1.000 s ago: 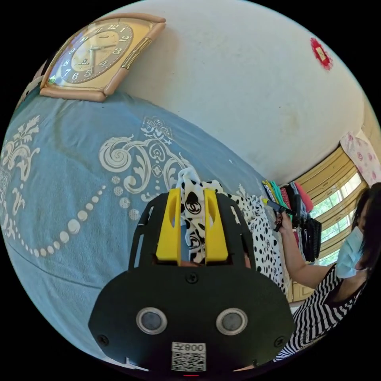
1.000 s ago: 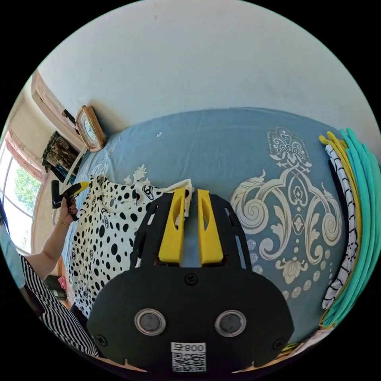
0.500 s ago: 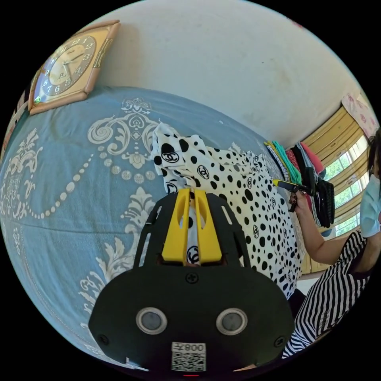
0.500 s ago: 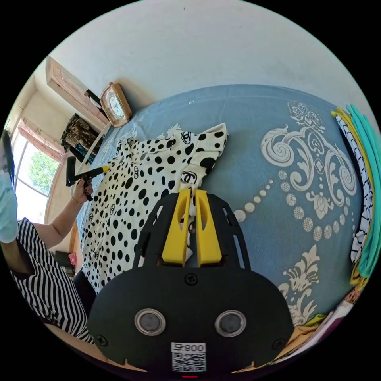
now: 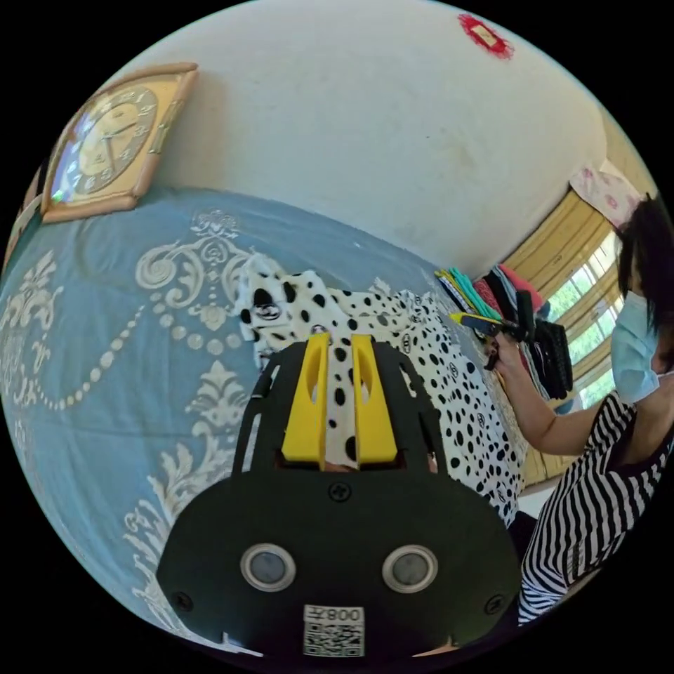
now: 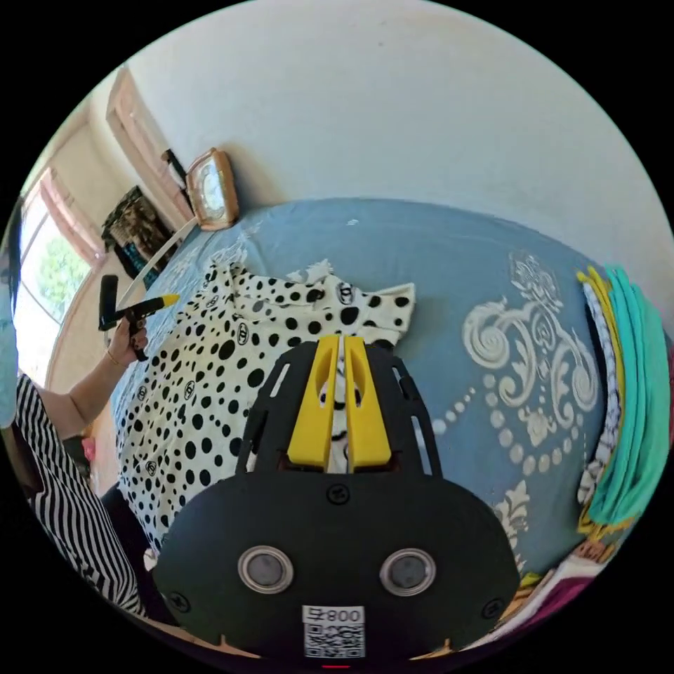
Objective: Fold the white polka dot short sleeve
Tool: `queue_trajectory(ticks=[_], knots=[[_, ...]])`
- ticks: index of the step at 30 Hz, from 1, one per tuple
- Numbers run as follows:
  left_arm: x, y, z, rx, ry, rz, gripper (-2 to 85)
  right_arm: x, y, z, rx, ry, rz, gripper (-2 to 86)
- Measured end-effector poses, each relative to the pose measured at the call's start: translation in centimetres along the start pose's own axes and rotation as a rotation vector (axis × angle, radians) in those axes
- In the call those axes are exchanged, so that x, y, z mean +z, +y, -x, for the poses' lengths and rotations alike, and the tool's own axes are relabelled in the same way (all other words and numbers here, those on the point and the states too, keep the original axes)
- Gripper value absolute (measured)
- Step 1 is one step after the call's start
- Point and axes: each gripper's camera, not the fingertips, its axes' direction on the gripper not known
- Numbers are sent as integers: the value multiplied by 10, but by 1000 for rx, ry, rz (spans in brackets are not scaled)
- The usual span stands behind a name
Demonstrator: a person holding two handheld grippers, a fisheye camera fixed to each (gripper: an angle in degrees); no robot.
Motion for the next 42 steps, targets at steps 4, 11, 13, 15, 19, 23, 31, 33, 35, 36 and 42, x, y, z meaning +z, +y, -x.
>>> queue_trajectory(ticks=[4,11,13,15,19,23,31,33,35,36,42], knots=[[64,-34,-55,193,81,118,44,28,-36,26,-95,61,63,2],[162,-65,-115,340,71,321,55,70,-53,45,-184,0,247,2],[177,-62,-125,366,73,367,62,72,-53,48,-190,-2,235,2],[186,-59,-133,380,66,394,65,76,-55,50,-187,-12,233,2],[191,-54,-140,353,111,373,64,78,-56,50,-173,-33,228,1],[202,-58,-141,298,231,380,76,72,-48,54,-168,-26,200,1],[214,-48,-139,181,247,435,28,84,-39,58,-159,-36,210,2],[212,-44,-134,130,295,424,29,87,-39,60,-156,-32,217,2],[204,-37,-131,99,344,400,38,86,-37,61,-146,-36,228,2],[200,-35,-132,99,340,392,42,83,-34,62,-145,-25,225,2],[123,0,-136,110,216,264,69,44,2,59,-85,-3,127,1]])
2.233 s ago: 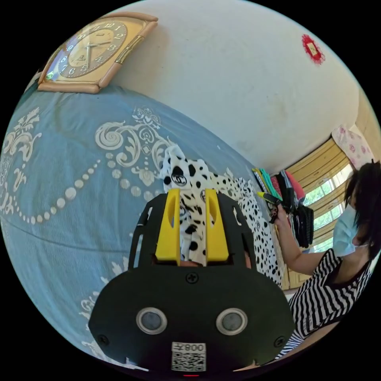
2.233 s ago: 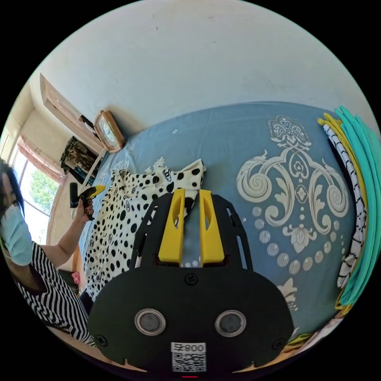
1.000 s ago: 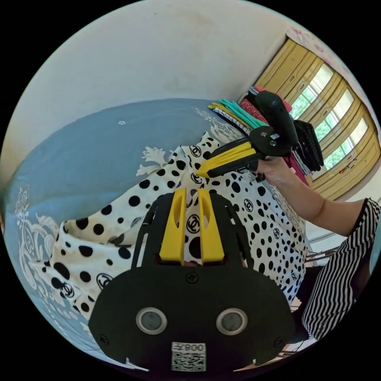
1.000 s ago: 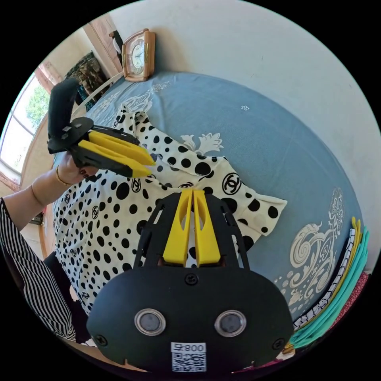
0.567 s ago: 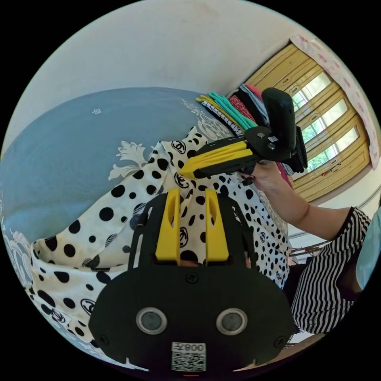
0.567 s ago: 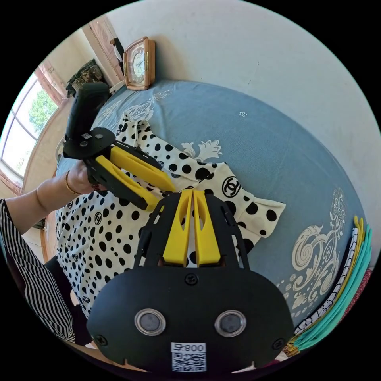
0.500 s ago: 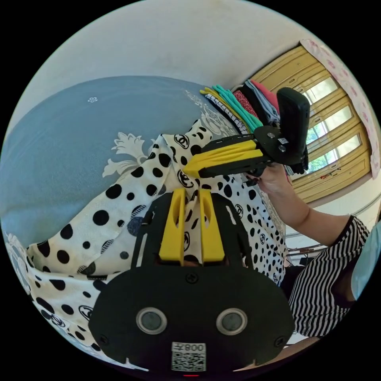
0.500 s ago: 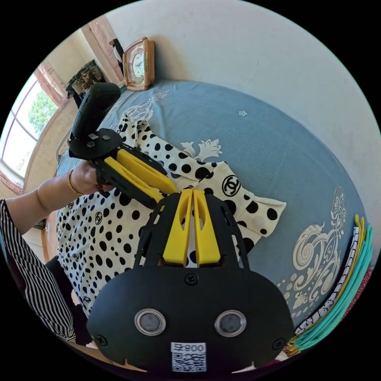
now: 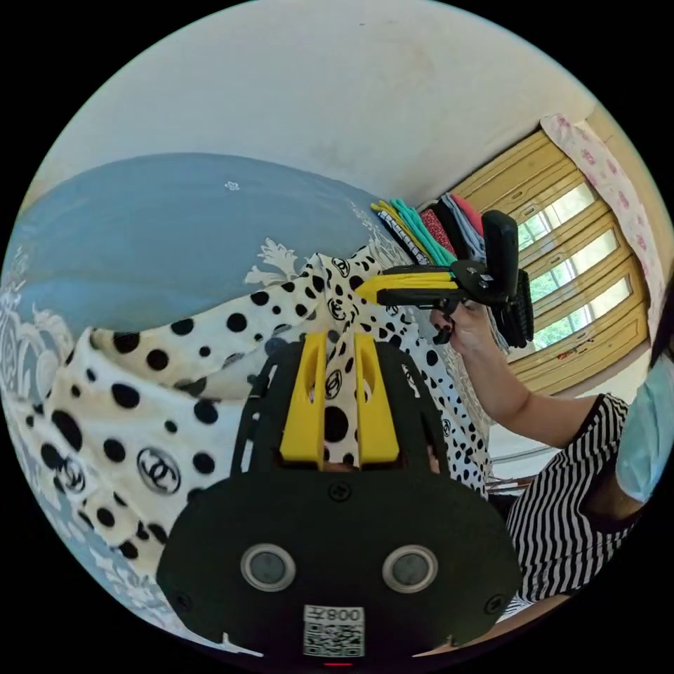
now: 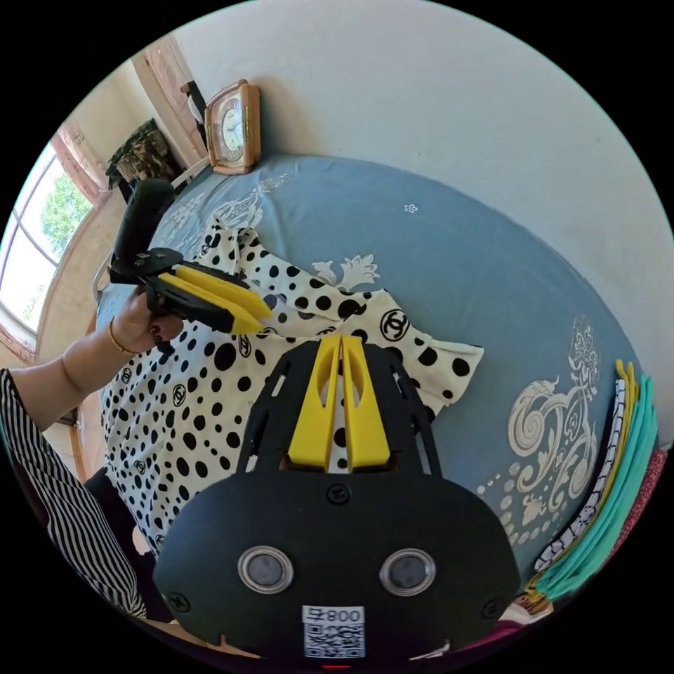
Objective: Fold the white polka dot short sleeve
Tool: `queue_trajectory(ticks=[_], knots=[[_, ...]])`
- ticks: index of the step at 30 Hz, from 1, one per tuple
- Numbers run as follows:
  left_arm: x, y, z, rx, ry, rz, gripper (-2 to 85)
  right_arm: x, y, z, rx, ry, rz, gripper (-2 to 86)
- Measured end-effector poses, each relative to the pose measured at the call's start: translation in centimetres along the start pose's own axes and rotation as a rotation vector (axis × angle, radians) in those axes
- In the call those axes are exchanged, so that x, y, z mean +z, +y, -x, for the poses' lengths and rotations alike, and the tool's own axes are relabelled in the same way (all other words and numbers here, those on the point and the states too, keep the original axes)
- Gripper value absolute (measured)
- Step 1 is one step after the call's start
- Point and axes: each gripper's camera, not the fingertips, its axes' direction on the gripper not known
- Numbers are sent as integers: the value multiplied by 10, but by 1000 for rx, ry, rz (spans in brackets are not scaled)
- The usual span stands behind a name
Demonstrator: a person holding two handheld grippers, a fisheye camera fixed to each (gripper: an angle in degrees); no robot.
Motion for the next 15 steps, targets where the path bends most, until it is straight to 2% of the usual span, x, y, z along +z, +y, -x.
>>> queue_trajectory(ticks=[3,5,7,9,12,15], knots=[[-42,51,-12,-44,-135,-35,67,-26,47,-2,58,12,-30,1],[-70,98,-18,-110,-293,-47,60,-39,83,-6,117,23,-54,1],[-79,125,-16,-174,-370,-13,47,-36,115,-10,158,11,-38,1],[-80,142,-10,-205,-381,31,33,-9,137,-20,209,-13,70,1],[-96,158,-12,-249,-313,1,16,-16,147,-28,255,-60,23,1],[-125,176,-39,-226,-424,-74,9,-37,164,-22,261,1,-45,1]])
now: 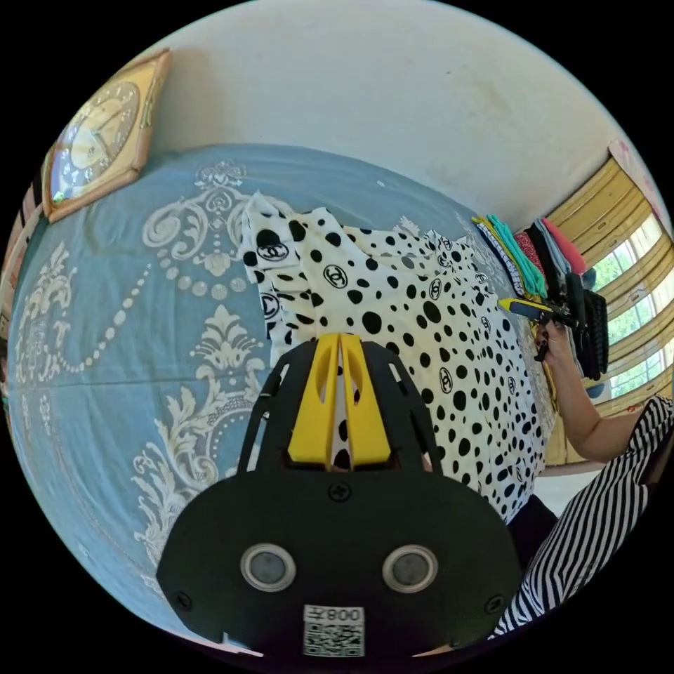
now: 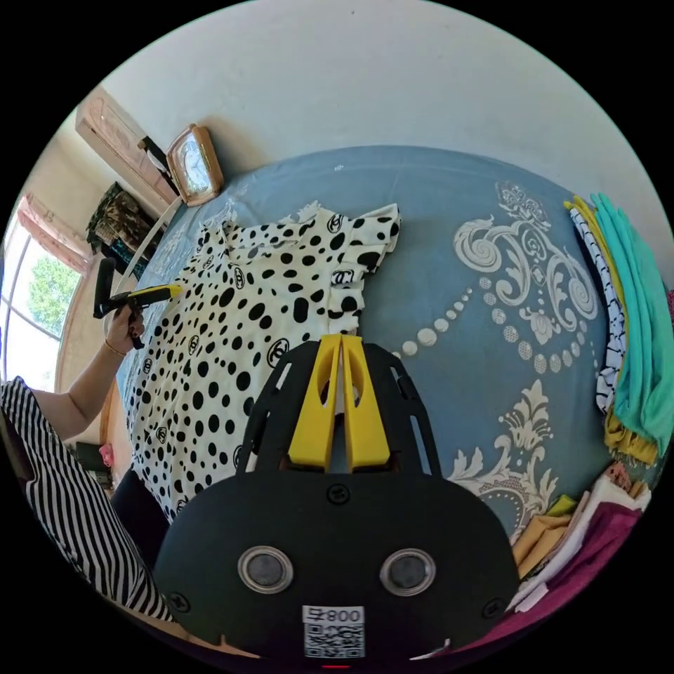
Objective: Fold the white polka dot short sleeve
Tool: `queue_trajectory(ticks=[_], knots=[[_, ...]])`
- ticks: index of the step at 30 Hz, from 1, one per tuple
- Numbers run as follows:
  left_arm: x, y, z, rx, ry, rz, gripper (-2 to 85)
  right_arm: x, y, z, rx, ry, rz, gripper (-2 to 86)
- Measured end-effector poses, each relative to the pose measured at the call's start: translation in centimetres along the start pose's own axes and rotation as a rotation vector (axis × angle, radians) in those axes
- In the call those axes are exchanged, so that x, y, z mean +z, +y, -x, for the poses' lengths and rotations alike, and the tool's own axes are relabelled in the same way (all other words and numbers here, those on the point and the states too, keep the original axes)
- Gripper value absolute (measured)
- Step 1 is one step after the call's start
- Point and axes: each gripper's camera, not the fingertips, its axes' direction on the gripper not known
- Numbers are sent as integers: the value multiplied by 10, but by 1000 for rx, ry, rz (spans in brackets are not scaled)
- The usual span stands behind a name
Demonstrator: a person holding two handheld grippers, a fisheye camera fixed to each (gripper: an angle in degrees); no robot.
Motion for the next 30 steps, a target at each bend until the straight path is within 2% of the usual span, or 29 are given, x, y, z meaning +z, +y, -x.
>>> queue_trajectory(ticks=[4,6,8,12,19,21,25,28,30], knots=[[-31,45,7,-77,-56,-33,9,-8,37,-8,52,-8,-51,1],[-28,59,15,-107,-85,33,10,13,52,-20,95,-26,35,1],[-44,75,24,-155,-21,15,9,15,59,-28,114,-50,2,1],[-84,100,17,-139,-96,-24,8,-4,74,-36,155,-55,-31,1],[-110,148,32,-167,-86,91,16,-15,133,-43,230,-99,-11,1],[-122,159,35,-174,-104,85,16,-11,149,-41,230,-99,47,2],[-180,203,42,-235,-11,21,19,-23,178,-37,238,-102,63,2],[-219,261,50,-263,212,-14,26,-33,218,-39,284,-218,76,5],[-238,304,55,-316,281,6,29,-40,258,-40,331,-290,107,12]])
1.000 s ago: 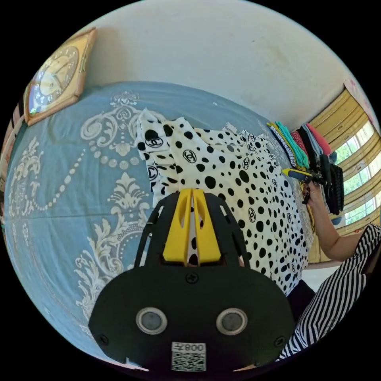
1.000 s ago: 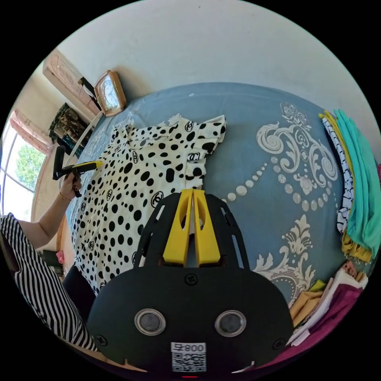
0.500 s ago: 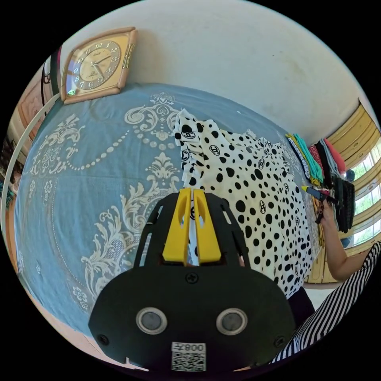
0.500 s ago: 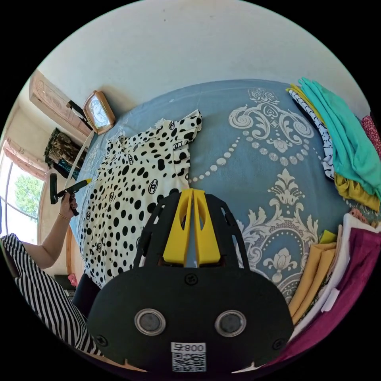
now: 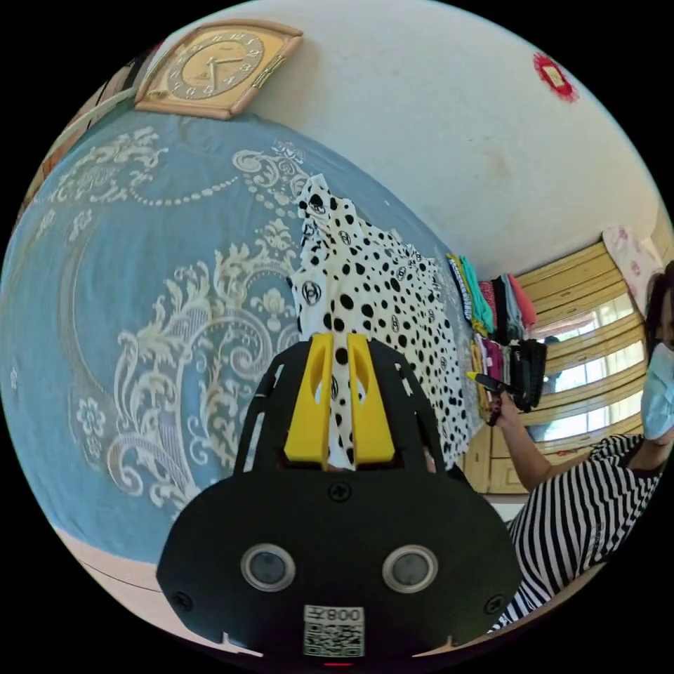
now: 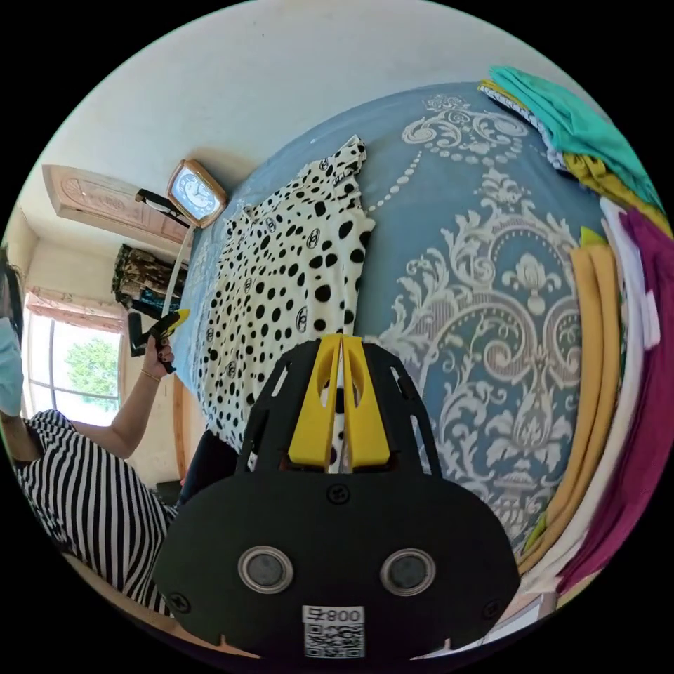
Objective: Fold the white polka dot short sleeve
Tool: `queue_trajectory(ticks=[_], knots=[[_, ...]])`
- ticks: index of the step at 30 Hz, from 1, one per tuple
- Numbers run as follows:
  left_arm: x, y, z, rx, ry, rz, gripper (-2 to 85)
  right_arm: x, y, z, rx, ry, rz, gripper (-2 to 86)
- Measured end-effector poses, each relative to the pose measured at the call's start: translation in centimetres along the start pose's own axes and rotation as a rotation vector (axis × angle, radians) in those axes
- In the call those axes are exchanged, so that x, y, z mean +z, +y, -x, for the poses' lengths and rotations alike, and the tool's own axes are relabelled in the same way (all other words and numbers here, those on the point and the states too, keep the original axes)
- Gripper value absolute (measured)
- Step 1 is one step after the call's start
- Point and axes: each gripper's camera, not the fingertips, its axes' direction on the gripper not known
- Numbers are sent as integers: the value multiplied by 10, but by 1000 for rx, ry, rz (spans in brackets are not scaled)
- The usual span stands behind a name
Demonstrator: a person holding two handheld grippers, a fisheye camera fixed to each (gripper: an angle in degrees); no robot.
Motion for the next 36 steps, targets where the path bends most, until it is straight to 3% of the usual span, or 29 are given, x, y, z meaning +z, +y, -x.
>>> queue_trajectory(ticks=[11,30,36], knots=[[-77,218,61,-340,260,85,90,-16,153,-53,230,-140,32,75],[-125,336,66,-392,231,190,104,19,208,-62,233,-68,128,69],[-142,368,59,-386,247,226,49,21,223,-69,252,-68,136,39]])
